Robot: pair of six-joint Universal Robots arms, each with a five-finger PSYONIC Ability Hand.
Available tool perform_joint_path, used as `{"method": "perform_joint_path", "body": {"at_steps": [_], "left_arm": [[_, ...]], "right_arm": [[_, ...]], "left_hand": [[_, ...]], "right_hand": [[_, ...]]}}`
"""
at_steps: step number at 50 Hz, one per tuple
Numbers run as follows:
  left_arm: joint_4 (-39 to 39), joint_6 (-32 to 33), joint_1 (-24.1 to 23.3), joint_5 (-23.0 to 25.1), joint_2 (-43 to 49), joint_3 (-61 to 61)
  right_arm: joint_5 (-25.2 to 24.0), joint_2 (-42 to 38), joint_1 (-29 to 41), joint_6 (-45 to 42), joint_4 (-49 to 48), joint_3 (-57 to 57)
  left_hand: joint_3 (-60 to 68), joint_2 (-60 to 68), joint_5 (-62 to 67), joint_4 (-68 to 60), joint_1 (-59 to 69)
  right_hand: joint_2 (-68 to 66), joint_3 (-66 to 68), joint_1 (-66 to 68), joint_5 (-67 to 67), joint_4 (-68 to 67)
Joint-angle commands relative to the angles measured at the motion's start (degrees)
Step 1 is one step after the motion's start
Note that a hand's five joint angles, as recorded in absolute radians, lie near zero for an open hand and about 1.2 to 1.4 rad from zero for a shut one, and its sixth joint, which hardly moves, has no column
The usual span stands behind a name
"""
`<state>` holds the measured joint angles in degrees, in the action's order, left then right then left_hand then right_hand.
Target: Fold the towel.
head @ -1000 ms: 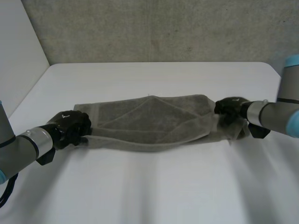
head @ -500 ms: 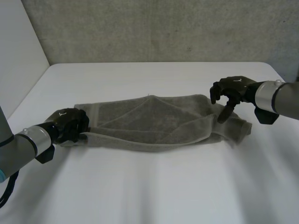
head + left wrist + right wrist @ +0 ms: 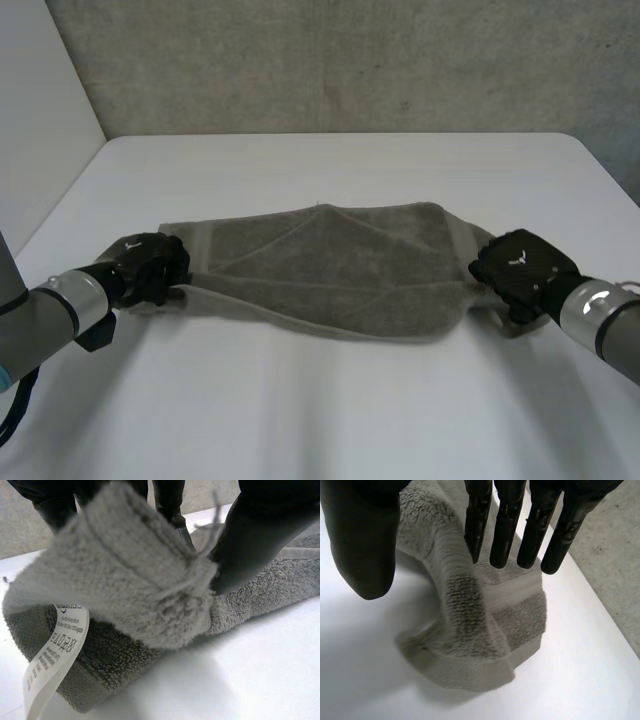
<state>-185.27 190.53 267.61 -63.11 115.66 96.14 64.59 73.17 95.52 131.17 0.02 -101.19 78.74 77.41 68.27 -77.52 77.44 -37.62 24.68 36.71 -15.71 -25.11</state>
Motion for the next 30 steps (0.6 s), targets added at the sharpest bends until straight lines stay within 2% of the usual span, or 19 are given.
{"method": "perform_joint_path", "body": {"at_steps": [1, 6, 15, 21, 23, 26, 30], "left_arm": [[0.0, 0.0, 0.0, 0.0, 0.0, 0.2], [0.0, 0.0, -0.1, 0.0, 0.0, 0.2], [0.0, 0.0, -0.2, 0.0, -0.1, 0.6], [0.0, 0.0, -0.2, 0.0, -0.2, 0.5], [0.0, 0.0, -0.2, 0.0, -0.2, 0.5], [0.1, 0.0, -0.2, -0.1, -0.3, 0.5], [0.4, -0.1, -0.2, -0.2, -0.8, 0.4]], "right_arm": [[-3.0, 3.8, -3.0, -1.4, -0.4, -5.8], [-3.5, 4.4, -6.6, -2.3, -3.3, -7.5], [-2.5, 1.7, -6.7, -1.7, -9.5, -6.8], [-2.2, -1.0, -6.6, -1.7, -9.6, -5.8], [-1.8, -2.1, -6.5, -1.4, -9.4, -5.1], [-1.1, -2.2, -6.5, -1.4, -9.2, -4.6], [-1.1, -1.7, -6.9, -0.9, -9.0, -4.5]], "left_hand": [[1.3, 2.6, 1.7, -2.5, 2.6], [1.3, 2.6, 1.7, -2.5, 2.6], [1.3, 2.6, 1.7, -2.5, 2.6], [1.3, 2.6, 1.7, -2.5, 2.6], [1.3, 2.6, 1.7, -2.5, 2.6], [1.3, 2.6, 1.7, -2.5, 2.6], [1.3, 2.6, 1.7, -2.5, 2.6]], "right_hand": [[11.2, 1.7, -10.3, -0.7, -1.3], [11.7, 1.2, -10.8, -0.2, -0.8], [11.2, 1.7, -10.3, -0.7, -1.3], [9.9, 3.1, -9.0, -2.0, -2.6], [1.9, 11.1, -0.9, -10.1, -10.7], [-2.6, 15.5, 3.5, -14.5, -15.1], [1.0, 12.0, 0.0, -11.0, -11.6]]}}
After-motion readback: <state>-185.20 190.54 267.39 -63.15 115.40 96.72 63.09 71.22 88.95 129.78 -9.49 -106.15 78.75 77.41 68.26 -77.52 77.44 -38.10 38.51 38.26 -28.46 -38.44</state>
